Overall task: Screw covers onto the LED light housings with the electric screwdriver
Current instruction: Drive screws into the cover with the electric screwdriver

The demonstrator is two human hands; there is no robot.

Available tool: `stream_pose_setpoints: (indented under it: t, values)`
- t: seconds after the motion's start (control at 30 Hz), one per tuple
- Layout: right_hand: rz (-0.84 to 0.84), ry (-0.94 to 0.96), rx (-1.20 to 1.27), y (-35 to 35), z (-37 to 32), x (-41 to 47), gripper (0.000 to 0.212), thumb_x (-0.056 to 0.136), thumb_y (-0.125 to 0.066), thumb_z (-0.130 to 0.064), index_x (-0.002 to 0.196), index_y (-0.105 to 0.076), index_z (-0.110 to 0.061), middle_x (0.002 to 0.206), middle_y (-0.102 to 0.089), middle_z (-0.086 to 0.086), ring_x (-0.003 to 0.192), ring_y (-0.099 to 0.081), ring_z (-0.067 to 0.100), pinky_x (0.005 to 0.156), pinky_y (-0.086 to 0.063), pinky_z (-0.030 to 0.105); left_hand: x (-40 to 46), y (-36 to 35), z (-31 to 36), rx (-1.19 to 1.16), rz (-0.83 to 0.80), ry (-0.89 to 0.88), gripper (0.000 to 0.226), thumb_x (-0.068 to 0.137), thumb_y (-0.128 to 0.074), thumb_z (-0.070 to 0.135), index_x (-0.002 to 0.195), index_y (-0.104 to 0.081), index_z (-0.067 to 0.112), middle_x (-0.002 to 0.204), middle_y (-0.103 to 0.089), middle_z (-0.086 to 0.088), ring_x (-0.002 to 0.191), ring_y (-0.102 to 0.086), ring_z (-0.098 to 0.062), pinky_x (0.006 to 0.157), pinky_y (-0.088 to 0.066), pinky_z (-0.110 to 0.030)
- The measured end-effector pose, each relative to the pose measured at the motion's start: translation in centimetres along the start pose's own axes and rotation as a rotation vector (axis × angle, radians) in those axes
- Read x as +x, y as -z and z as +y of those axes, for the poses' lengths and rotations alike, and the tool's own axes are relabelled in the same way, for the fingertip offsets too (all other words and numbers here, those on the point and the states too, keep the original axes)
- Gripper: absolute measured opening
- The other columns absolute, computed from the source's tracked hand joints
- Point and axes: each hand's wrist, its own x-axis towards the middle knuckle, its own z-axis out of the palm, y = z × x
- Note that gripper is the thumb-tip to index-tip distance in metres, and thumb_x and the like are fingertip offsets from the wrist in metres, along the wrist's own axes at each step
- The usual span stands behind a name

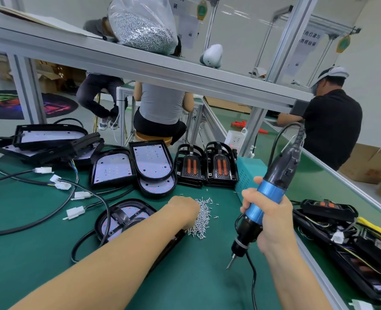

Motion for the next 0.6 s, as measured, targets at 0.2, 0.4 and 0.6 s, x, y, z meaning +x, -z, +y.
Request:
stream_pose_setpoints:
  t: [0.2, 0.4, 0.6]
  values:
    - [0.055, -0.007, 0.168, -0.5, -0.3, -0.5, 0.031, 0.083, -0.060, 0.007, 0.105, -0.061, -0.015, 0.053, -0.050, -0.003, 0.044, -0.048, 0.012, 0.045, -0.045, 0.023, -2.1, 0.6, -2.6, -0.900, 0.193, 0.037, 0.016, 0.082, -0.050, 0.005, 0.067, -0.052, 0.008, 0.061, -0.048, -0.008, 0.050, -0.047, -0.021, 0.051, -0.041, -0.024]
    - [0.086, 0.072, 0.421, -2.0, -1.4, -1.1, 0.026, 0.088, -0.052, 0.005, 0.090, -0.058, -0.020, 0.058, -0.049, -0.005, 0.049, -0.050, 0.010, 0.055, -0.047, 0.022, -7.7, -1.2, -5.7, -1.920, 0.291, 0.077, 0.011, 0.087, -0.060, -0.004, 0.088, -0.069, 0.002, 0.070, -0.066, -0.007, 0.056, -0.060, -0.010, 0.056, -0.053, -0.019]
    - [0.027, 0.083, 0.572, -5.2, -2.5, -2.1, 0.022, 0.090, -0.050, 0.001, 0.090, -0.053, -0.021, 0.060, -0.051, -0.008, 0.053, -0.051, 0.007, 0.060, -0.048, 0.019, -12.4, -3.8, -6.9, -2.423, 0.280, 0.129, 0.022, 0.069, -0.065, 0.006, 0.091, -0.065, 0.001, 0.072, -0.066, -0.008, 0.057, -0.062, -0.012, 0.051, -0.055, -0.021]
